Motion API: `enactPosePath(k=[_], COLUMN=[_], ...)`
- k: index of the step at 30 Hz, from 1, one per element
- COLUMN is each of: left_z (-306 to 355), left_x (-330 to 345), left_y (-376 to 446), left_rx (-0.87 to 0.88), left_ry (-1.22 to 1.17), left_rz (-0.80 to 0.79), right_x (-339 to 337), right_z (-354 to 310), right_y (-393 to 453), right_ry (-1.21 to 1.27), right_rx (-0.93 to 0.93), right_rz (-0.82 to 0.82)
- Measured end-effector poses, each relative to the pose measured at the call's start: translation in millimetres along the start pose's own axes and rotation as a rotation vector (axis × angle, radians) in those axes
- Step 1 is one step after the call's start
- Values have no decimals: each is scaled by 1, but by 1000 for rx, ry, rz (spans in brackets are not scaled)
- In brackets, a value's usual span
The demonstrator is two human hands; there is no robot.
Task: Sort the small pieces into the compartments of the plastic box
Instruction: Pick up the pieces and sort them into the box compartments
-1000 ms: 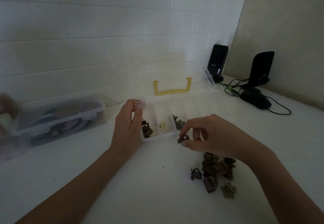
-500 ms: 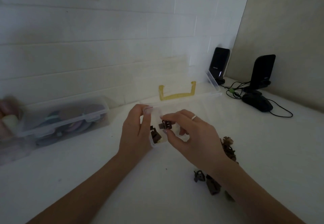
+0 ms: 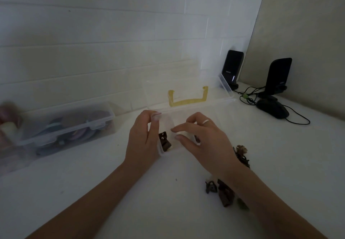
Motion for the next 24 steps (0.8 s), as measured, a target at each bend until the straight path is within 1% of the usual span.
enactPosePath(k=[2, 7, 11, 14, 17, 20, 22, 24], left_z=[-1, -6, -10, -14, -17, -18, -18, -18], left_x=[-1, -4, -7, -9, -10, -9, -9, -9], left_y=[1, 4, 7, 8, 8, 9, 9, 8], left_rx=[-8, -41, -34, -51, -73, -93, -98, -99], left_ry=[-3, -26, -13, -20, -27, -43, -50, -59], left_rz=[10, 36, 38, 47, 56, 58, 58, 59], right_x=[-7, -22, -35, -47, -56, -60, -60, -58], right_z=[4, 18, 36, 55, 75, 90, 96, 100], right_y=[-1, -2, -2, -2, -5, -10, -12, -13], right_ry=[-15, -151, -75, -43, -138, -213, -163, -62], right_rx=[19, 92, 101, 208, 345, 445, 474, 494], right_rz=[-20, -69, -78, -118, -145, -245, -313, -383])
Point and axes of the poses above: each hand's wrist, its own y-axis towards the middle knuckle, its own x-axis out of the palm, z = x × y, the point moved 4 cm from there along y, towards the middle knuckle, and after that the axes turned 4 degrees about y, right-handed, at the moved point
